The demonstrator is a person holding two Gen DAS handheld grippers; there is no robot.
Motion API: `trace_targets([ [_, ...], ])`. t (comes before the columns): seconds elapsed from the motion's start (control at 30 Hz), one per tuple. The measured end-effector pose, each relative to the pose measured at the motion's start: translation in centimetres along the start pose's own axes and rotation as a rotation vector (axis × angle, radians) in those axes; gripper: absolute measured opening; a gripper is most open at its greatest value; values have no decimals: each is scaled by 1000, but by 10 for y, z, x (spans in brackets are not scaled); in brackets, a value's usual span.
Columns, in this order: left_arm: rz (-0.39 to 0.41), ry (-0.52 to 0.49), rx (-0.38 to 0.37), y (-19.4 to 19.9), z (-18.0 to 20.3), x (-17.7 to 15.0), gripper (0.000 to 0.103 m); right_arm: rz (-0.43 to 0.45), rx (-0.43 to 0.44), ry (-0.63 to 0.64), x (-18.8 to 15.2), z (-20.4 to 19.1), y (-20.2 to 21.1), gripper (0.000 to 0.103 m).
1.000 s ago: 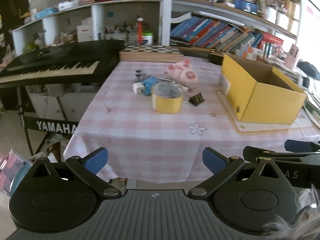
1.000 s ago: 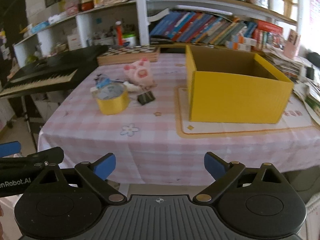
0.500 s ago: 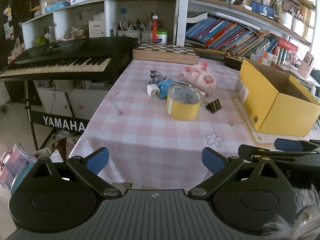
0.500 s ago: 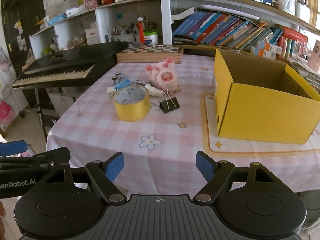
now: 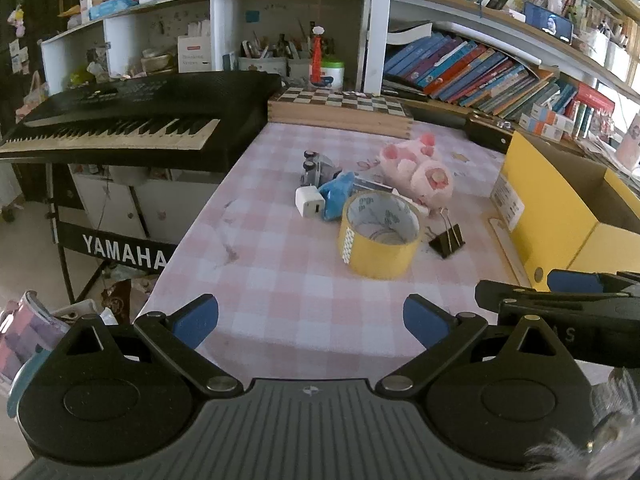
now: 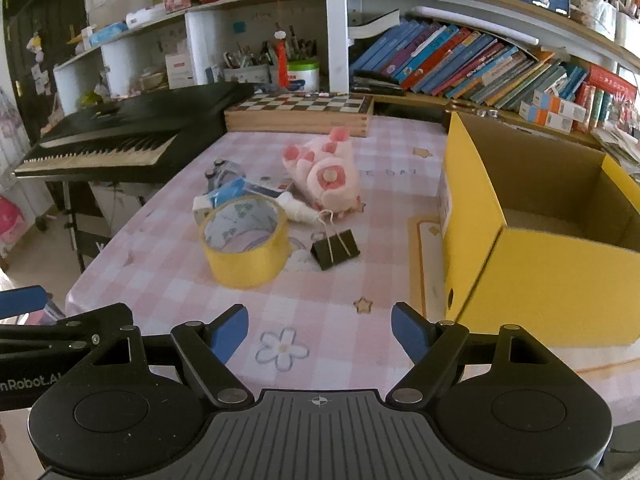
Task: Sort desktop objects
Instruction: 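Grasp the yellow tape roll with the left tool while the right tool grasps the black binder clip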
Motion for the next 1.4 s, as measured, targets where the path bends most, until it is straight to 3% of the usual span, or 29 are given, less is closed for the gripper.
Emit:
trace_targets([
  [0.47,-19,36,24,-30,-14,18,100,-21,45,34,23,-13,-33,80],
  [0.7,-31,44,-18,-48,-13,25,100,2,-37,27,45,-2,-56,75],
  [1.03,-92,-66,-130,-105,17,29,100,-71,14,144,52,-6,-85,68],
  [1.4,-121,-164,-165,-158,38,38,100,-163,54,217,56,-3,-112,67],
])
Point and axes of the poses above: each gripper's, at about its wrist camera, not at the fingertips, and y roughly against the way its jaws point, z to its right, x to its top, the point moved 10 cm from there along -y, roughly the way its jaws point, and after that the axes turned 11 degrees about -x, right-handed, at the moved point
